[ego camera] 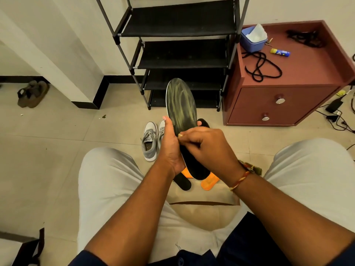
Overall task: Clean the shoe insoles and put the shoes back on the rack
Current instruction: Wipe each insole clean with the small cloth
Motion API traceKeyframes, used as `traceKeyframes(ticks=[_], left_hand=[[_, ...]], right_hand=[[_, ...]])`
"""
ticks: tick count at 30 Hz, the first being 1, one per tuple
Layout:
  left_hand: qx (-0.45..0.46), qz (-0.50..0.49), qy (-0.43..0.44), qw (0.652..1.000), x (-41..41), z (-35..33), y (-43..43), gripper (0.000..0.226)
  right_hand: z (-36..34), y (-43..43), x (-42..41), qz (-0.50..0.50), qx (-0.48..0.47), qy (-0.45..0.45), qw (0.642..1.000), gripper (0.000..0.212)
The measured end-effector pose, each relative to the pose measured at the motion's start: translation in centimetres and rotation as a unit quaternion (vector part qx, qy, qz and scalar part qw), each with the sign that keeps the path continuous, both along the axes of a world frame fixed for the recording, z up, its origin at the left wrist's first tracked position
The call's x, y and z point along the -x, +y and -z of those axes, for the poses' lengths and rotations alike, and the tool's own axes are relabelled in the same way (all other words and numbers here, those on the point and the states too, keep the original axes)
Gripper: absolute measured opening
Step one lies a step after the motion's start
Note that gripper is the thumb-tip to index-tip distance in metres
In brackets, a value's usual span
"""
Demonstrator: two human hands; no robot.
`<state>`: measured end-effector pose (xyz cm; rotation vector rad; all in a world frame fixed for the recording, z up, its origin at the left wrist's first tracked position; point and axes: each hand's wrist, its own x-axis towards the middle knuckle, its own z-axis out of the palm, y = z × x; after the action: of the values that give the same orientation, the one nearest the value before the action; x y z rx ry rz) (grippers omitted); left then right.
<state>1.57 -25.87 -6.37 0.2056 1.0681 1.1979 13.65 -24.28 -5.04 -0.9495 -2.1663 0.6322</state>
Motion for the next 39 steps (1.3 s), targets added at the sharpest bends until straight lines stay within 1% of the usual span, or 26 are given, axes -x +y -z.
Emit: traceKeyframes(ticks=[1,3,5,7,9,10,11,13,16,18,20,23,24,26,27,29,32,34,35,37,39], left_hand=[[-0.003,-0.004,0.0,1.0,0.1,-0.1,0.0,0.103],[-0.007,0.0,0.0,1.0,-0.2,-0.3,-0.2,0.095],[-0.011,0.027,-0.009,1.0,-0.8,-0.4,-0.5,0.085],[-0.025,0.066,-0.014,0.997,-1.3,-0.4,-0.6,0.086],[-0.029,0.079,-0.029,0.996,-1.6,-0.5,-0.7,0.091],[-0.028,0.078,-0.034,0.996,-1.7,-0.4,-0.7,0.092],[-0.03,0.079,-0.037,0.996,-1.8,-0.4,-0.8,0.092],[-0.03,0.07,-0.029,0.997,-1.6,-0.4,-0.6,0.09],[-0.02,0.015,-0.007,1.0,-0.6,-0.6,-0.2,0.089],[-0.025,-0.01,0.003,1.0,-0.3,-0.9,0.0,0.093],[-0.027,-0.02,0.002,0.999,-0.4,-1.1,-0.1,0.088],[-0.035,0.008,0.005,0.999,-0.9,-1.1,-0.3,0.081],[-0.037,0.021,0.003,0.999,-1.0,-1.2,-0.3,0.082],[-0.038,0.037,0.007,0.999,-1.1,-1.1,-0.2,0.089],[-0.04,0.043,0.006,0.998,-1.2,-1.2,-0.3,0.092],[-0.044,0.039,0.009,0.998,-1.3,-1.0,-0.2,0.091],[-0.042,-0.01,0.013,0.999,-0.6,-0.9,-0.1,0.082],[-0.044,-0.032,0.013,0.998,-0.1,-1.1,0.1,0.085],[-0.045,-0.031,0.019,0.998,-0.1,-1.2,0.0,0.086],[-0.042,-0.013,0.031,0.999,-0.3,-1.3,-0.1,0.082],[-0.036,0.025,0.045,0.998,-0.9,-1.3,-0.3,0.082]], right_hand=[[0.0,-0.3,0.1,-0.008,-0.008,-0.003,1.0,0.019],[-0.3,0.0,0.1,-0.001,-0.039,-0.017,0.999,0.018],[-0.4,1.2,-0.4,0.042,-0.074,-0.033,0.996,0.015],[-0.6,2.5,-1.3,0.105,-0.099,-0.038,0.989,0.015],[-0.6,3.5,-2.3,0.16,-0.087,-0.033,0.983,0.016],[-0.7,3.7,-2.5,0.171,-0.069,-0.022,0.983,0.016],[-0.8,3.6,-2.6,0.171,-0.053,-0.011,0.984,0.016],[-0.9,2.7,-2.0,0.136,-0.05,-0.007,0.989,0.016],[-1.2,-0.1,-0.4,0.028,-0.035,-0.022,0.999,0.018],[-1.4,-0.8,-0.1,-0.017,-0.038,-0.043,0.998,0.02],[-1.3,0.3,-0.2,0.004,-0.056,-0.05,0.997,0.018],[-1.3,2.2,-1.2,0.088,-0.096,-0.047,0.99,0.013],[-1.3,2.5,-1.5,0.106,-0.094,-0.038,0.989,0.012],[-1.8,2.5,-2.1,0.124,-0.046,-0.01,0.991,0.014],[-1.9,2.6,-2.3,0.125,-0.033,0.003,0.992,0.015],[-1.8,2.6,-2.4,0.118,-0.044,0.002,0.992,0.014],[-1.1,1.4,-1.7,0.056,-0.059,-0.054,0.995,0.015],[-0.7,0.4,-1.2,0.005,-0.035,-0.087,0.996,0.017],[-0.7,0.4,-1.2,-0.003,-0.034,-0.094,0.995,0.018],[-0.8,1.2,-1.4,0.015,-0.063,-0.089,0.994,0.018],[-1.1,2.3,-2.0,0.061,-0.09,-0.078,0.991,0.016]])
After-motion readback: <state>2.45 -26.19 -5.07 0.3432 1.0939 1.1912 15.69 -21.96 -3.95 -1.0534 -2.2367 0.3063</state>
